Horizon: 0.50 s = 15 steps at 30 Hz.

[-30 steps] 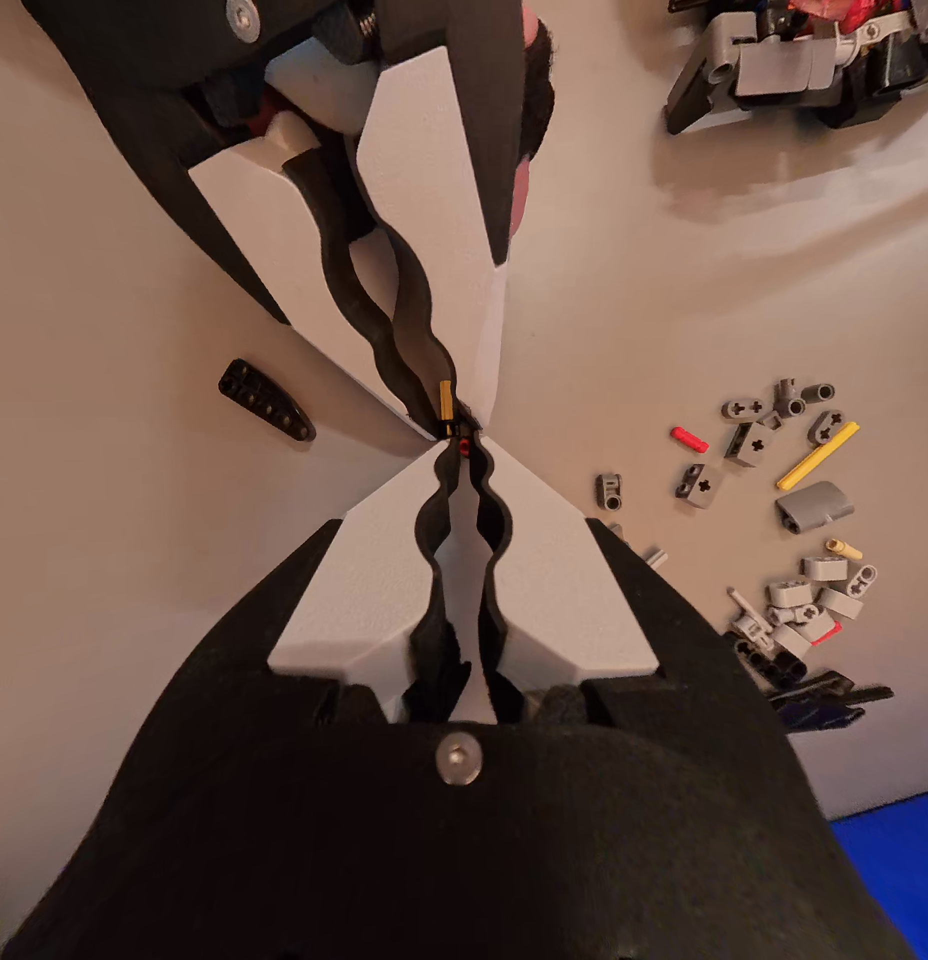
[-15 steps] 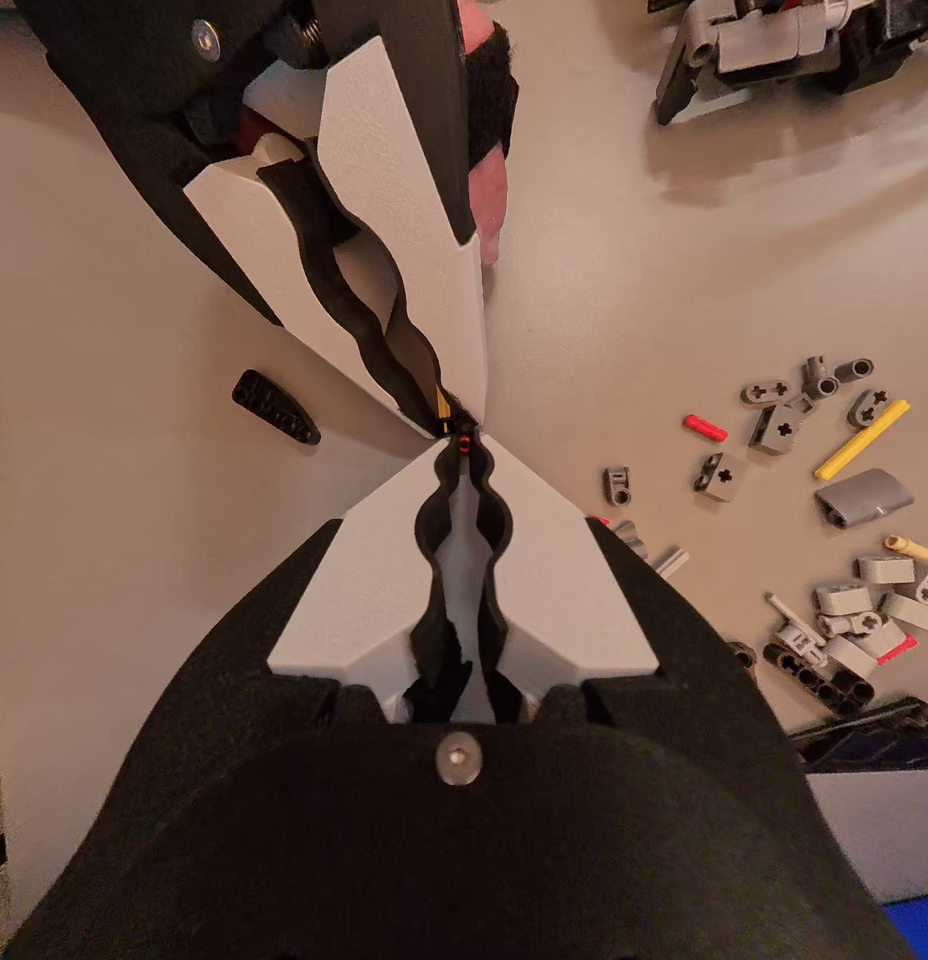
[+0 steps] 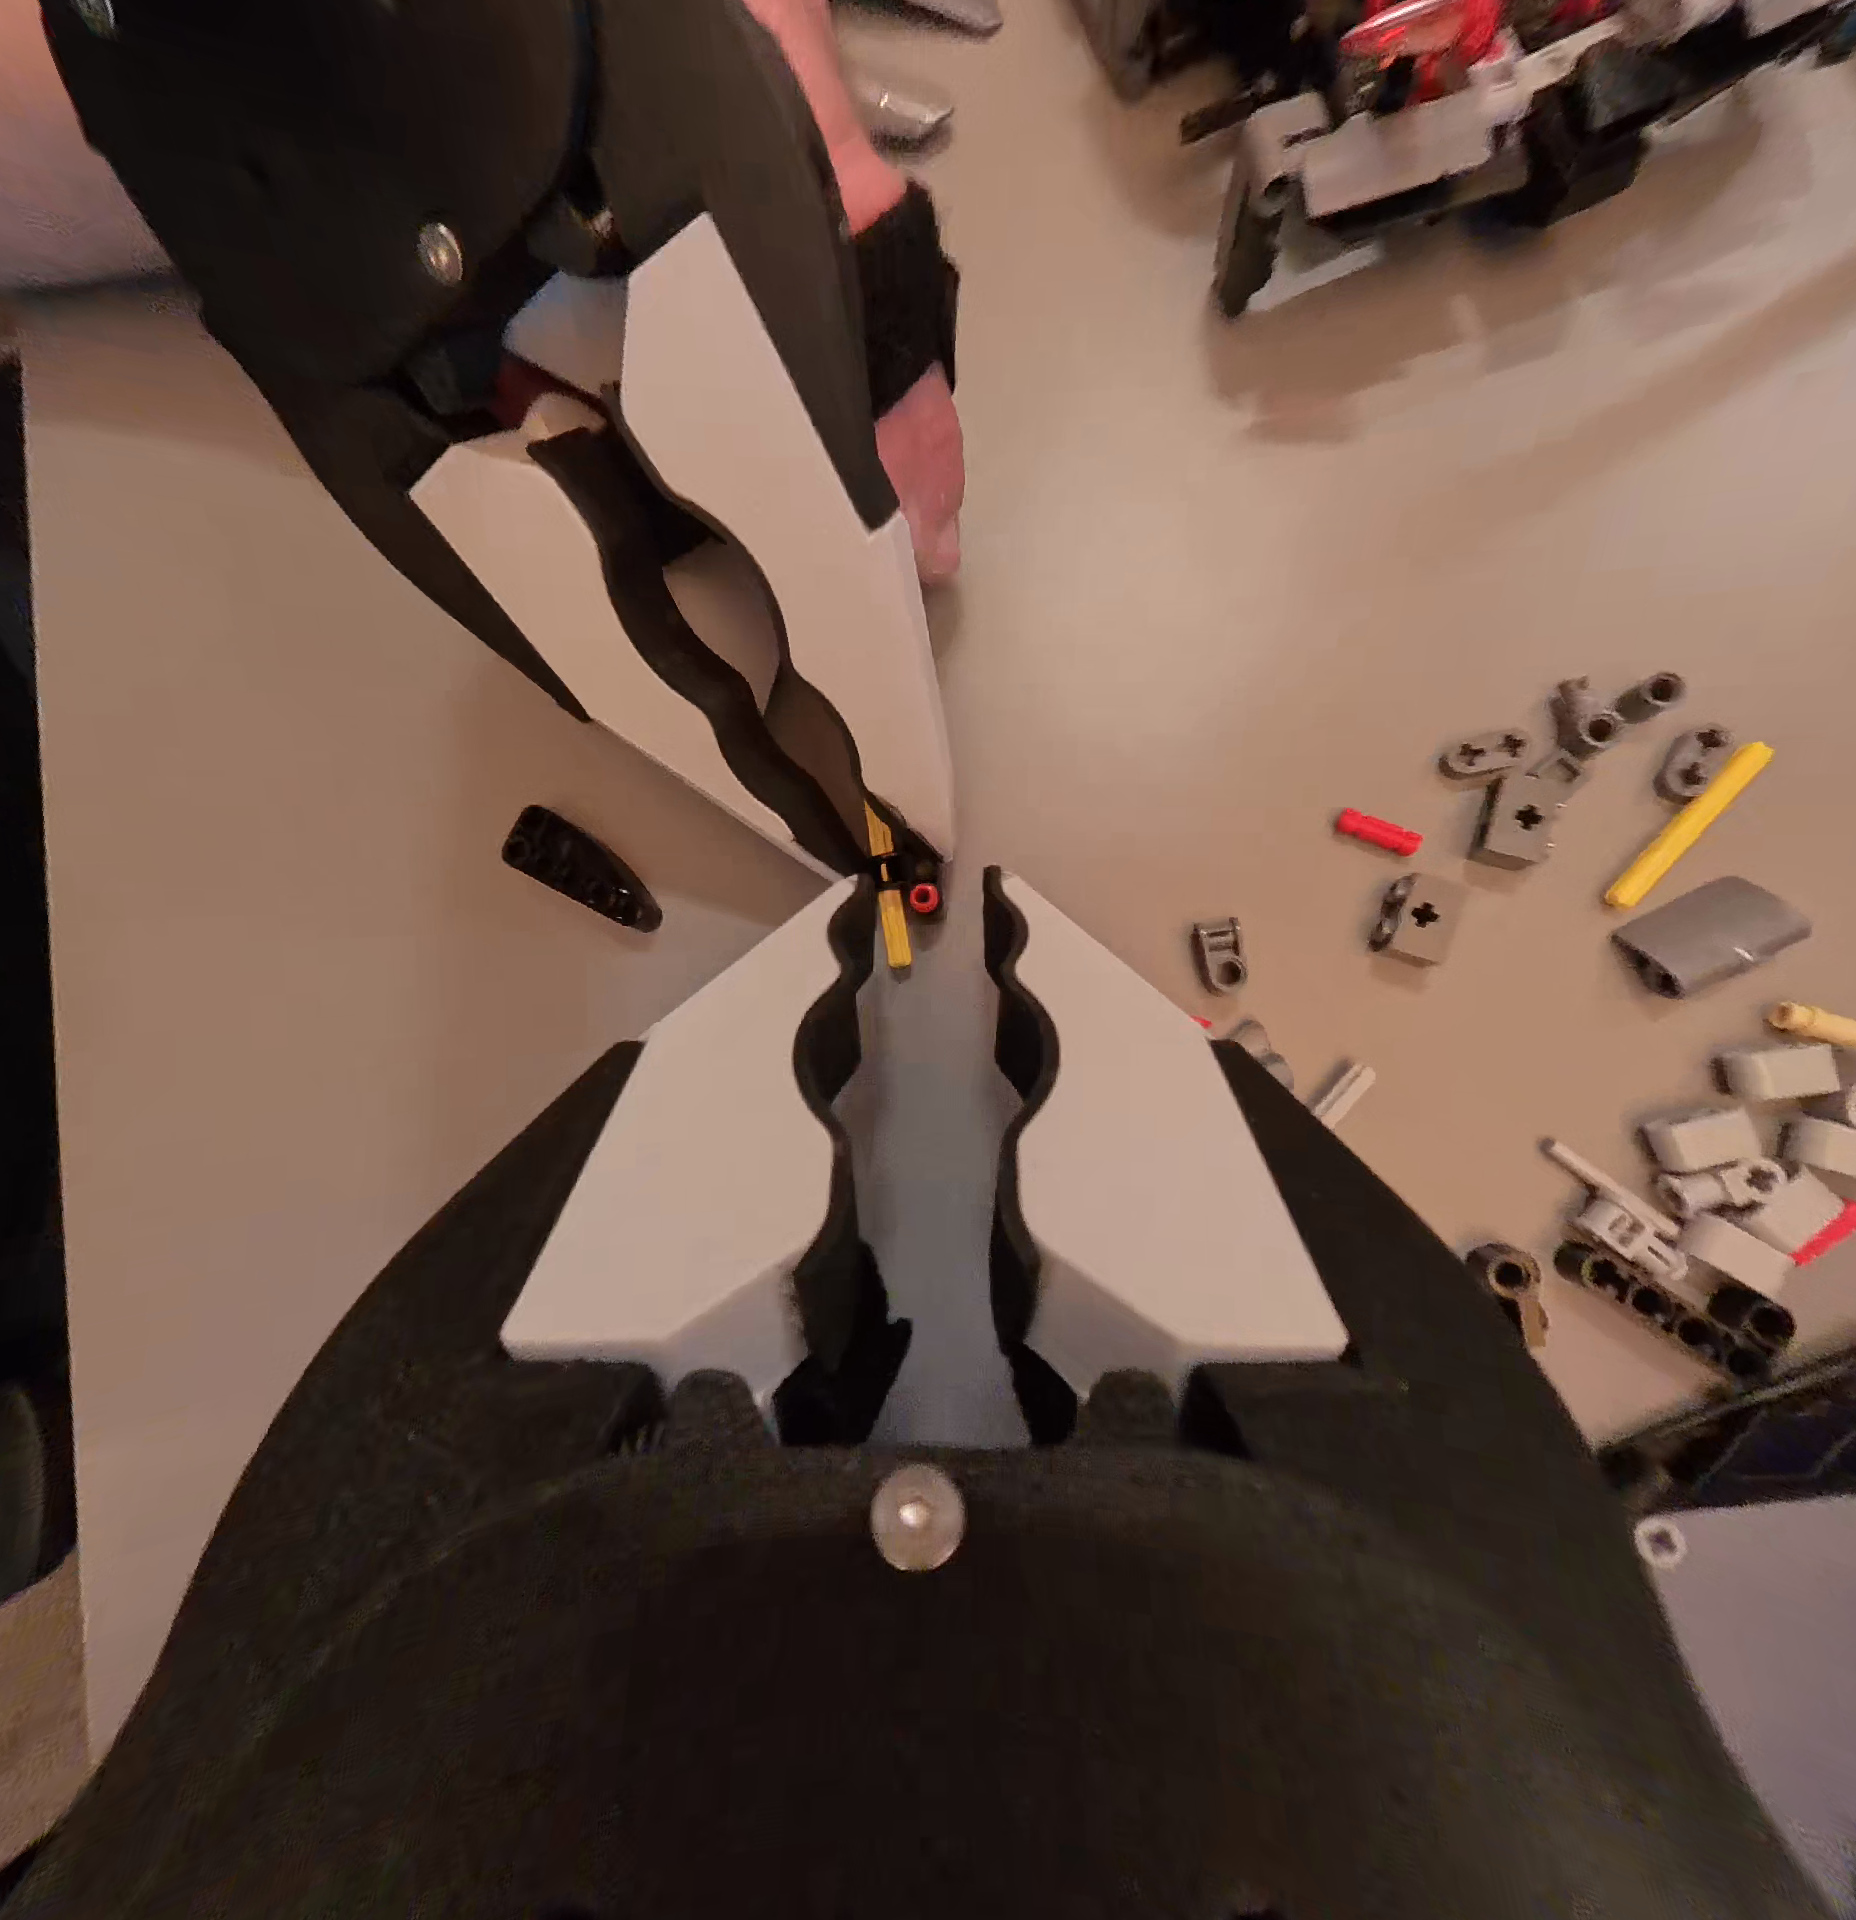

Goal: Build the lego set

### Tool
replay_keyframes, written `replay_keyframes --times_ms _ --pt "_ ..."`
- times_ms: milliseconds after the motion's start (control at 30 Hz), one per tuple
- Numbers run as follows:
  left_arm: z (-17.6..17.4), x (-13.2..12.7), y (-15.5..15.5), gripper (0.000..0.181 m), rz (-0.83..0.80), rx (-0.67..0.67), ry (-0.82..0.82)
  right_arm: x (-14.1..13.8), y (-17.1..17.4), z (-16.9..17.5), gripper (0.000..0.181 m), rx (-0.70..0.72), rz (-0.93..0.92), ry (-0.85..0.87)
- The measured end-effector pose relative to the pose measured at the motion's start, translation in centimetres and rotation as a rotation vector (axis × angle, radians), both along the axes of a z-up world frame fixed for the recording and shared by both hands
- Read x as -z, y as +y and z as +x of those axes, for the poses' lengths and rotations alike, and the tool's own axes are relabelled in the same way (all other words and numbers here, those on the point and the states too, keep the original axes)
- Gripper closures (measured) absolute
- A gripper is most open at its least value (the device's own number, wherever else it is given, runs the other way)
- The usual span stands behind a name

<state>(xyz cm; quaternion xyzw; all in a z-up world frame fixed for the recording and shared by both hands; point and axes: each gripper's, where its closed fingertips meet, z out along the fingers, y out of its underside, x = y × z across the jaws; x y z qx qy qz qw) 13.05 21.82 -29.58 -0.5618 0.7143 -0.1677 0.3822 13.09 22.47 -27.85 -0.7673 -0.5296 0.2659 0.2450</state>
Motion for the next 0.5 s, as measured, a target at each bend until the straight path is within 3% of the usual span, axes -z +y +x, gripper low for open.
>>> replay_keyframes --times_ms 167,333,500 --pt "0.0 0.0 0.0 0.168 -0.003 0.001 -0.002 1.4 0.6 0.7 0.180 0.099 -0.056 0.002" --pt "0.0 0.0 0.0 0.168 -0.005 0.000 -0.002 0.8 0.5 0.2 0.179 0.108 -0.144 0.119" --pt "0.0 0.0 0.0 0.168 -0.010 0.000 -0.004 1.3 0.5 0.3 0.174 0.115 -0.169 0.117"
